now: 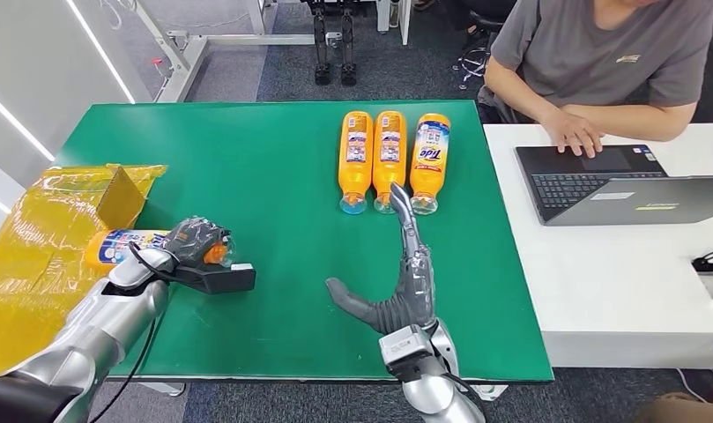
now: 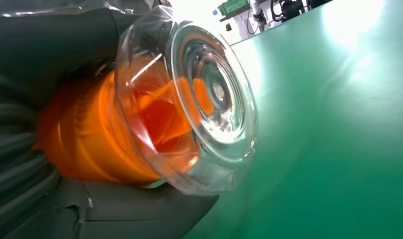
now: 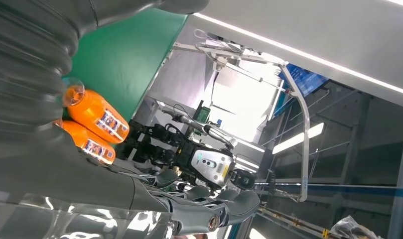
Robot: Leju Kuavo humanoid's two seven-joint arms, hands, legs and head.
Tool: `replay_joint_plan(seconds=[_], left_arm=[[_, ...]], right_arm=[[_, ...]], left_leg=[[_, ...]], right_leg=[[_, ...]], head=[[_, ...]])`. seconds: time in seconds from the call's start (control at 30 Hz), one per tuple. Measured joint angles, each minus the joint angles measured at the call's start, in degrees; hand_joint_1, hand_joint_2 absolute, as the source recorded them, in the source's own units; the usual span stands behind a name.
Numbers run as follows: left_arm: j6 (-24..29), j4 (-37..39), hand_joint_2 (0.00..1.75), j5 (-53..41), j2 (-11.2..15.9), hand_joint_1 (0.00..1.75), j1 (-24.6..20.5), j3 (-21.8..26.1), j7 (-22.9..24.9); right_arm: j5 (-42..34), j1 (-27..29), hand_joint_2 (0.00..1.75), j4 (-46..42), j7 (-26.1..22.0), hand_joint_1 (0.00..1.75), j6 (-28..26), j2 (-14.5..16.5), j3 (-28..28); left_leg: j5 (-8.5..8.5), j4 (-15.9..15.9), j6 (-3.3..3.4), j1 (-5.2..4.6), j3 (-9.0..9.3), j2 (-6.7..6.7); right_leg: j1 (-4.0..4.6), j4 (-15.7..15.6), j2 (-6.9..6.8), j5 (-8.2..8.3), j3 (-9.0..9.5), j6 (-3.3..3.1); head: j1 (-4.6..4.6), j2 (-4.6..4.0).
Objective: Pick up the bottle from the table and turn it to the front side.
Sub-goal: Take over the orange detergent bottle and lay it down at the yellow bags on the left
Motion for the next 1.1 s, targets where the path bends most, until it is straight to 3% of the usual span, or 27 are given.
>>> replay_joint_plan(seconds=[0.6,1.1], left_arm=[[1.3,1.6,1.75,1.9,0.0,1.75,2.4,0.4,1.5],[0.8,2.0,1.75,1.9,2.3,1.75,4.0,1.8,4.9]], right_arm=[[-0.7,-1.2,1.75,1.0,0.0,0.0,1.1,0.4,0.0],[-1.1,-1.5,1.75,1.9,-0.3,0.0,1.0,0.5,0.0]], left_leg=[[-0.02,0.0,-0.02,0.01,0.01,0.05],[0.04,-0.2,-0.12,0.0,0.51,0.16]], right_leg=[[-0.01,0.0,0.04,0.0,0.02,-0.02],[0.0,0.1,0.13,0.0,0.36,-0.15]], head=[[0.01,0.0],[0.0,0.0]])
